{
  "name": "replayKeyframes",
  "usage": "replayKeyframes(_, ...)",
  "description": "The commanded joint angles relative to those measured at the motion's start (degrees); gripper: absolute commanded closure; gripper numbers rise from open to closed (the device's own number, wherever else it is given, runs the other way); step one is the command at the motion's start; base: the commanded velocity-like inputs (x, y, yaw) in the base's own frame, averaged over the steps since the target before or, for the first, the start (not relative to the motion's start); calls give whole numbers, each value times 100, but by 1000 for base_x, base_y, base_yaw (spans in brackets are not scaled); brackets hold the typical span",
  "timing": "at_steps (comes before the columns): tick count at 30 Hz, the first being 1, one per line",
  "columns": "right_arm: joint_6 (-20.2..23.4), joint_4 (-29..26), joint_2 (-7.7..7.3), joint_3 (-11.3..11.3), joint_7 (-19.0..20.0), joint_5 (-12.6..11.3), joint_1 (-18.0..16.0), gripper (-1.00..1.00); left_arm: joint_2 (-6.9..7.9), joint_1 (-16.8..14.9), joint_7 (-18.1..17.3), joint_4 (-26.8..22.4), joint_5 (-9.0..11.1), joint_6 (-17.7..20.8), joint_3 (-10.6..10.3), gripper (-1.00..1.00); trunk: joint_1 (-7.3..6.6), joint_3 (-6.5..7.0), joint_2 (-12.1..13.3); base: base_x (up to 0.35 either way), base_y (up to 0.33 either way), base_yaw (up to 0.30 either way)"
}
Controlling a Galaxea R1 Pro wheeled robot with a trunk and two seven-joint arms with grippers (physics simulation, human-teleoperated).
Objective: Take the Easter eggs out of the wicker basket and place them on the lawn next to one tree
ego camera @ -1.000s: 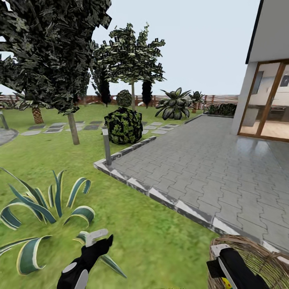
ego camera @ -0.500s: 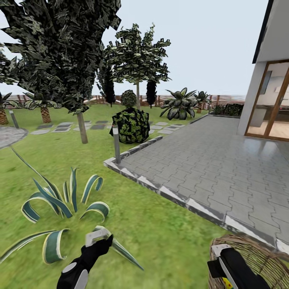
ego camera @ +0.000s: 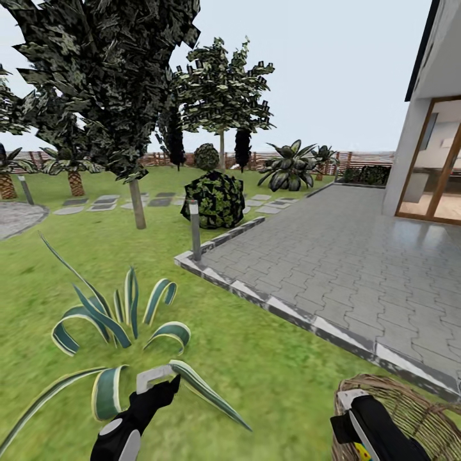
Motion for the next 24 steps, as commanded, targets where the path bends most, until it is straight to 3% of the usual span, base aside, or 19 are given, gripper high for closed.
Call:
replayKeyframes(1, 28, -9, -5, 14, 30, 93, -4, 100, 2, -3, 47, -7, 60, 21, -11, -100, 0, -6, -4, 0, 325, 0)
replayKeyframes(19, 28, -10, 12, 7, 24, 94, -4, 100, 5, -3, 47, -11, 60, 12, -11, -100, 0, -6, -4, 0, 327, 27)
replayKeyframes(24, 28, -10, 9, 7, 24, 96, -4, 100, 15, -3, 46, -13, 60, 17, 74, -100, 0, -6, -4, 0, 330, 76)
